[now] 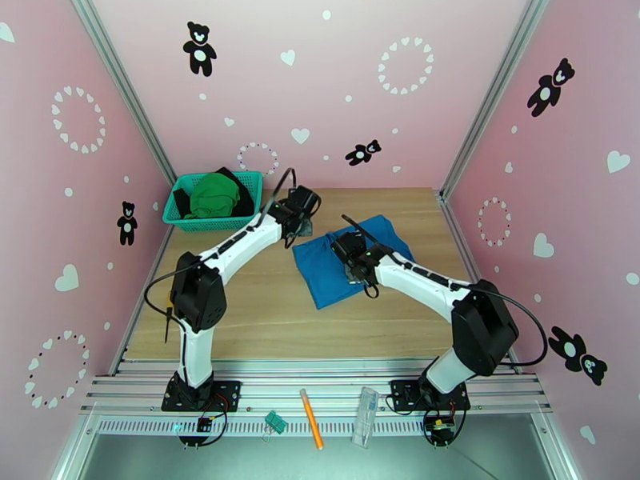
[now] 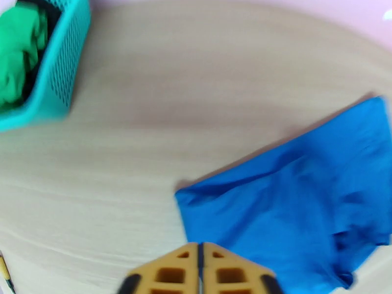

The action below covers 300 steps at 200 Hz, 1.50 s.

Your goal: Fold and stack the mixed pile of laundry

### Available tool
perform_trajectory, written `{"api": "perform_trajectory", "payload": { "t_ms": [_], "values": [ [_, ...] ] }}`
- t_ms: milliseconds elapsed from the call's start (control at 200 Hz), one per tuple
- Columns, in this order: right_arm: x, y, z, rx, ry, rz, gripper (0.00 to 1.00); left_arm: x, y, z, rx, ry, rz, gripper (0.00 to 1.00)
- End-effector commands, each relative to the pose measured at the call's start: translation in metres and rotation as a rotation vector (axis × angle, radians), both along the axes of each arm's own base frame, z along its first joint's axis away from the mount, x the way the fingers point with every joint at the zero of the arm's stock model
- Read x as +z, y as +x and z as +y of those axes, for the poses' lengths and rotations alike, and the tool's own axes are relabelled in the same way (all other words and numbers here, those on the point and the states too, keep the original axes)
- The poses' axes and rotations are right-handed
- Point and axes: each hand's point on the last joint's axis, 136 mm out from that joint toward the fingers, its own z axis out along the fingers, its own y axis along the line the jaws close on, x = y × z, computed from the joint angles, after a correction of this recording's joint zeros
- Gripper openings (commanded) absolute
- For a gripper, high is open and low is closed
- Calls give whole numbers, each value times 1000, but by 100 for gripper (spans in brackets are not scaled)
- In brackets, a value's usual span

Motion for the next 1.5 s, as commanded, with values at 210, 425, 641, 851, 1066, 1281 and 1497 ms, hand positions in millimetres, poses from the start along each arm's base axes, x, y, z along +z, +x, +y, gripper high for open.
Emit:
{"api": "perform_trajectory", "payload": {
  "t_ms": [210,425,641,851,1066,1281,1497],
  "values": [
    [-64,-29,94,136,251,185,0,-95,8,-12,10,-13,145,0],
    [-113,-59,111,165,233,293,0,-133,8,3,39,44,200,0],
    [-129,-78,140,196,286,342,0,-144,34,14,48,62,202,0],
    [-107,-46,156,210,254,283,0,-123,77,-5,5,7,135,0],
    [-36,-6,130,185,245,141,0,-22,91,-27,-33,-139,-44,10],
    [-16,18,107,154,262,110,0,53,54,8,73,-171,-147,49],
    [-46,47,108,121,240,153,0,-7,6,-11,105,-335,-3,32]
  ]
}}
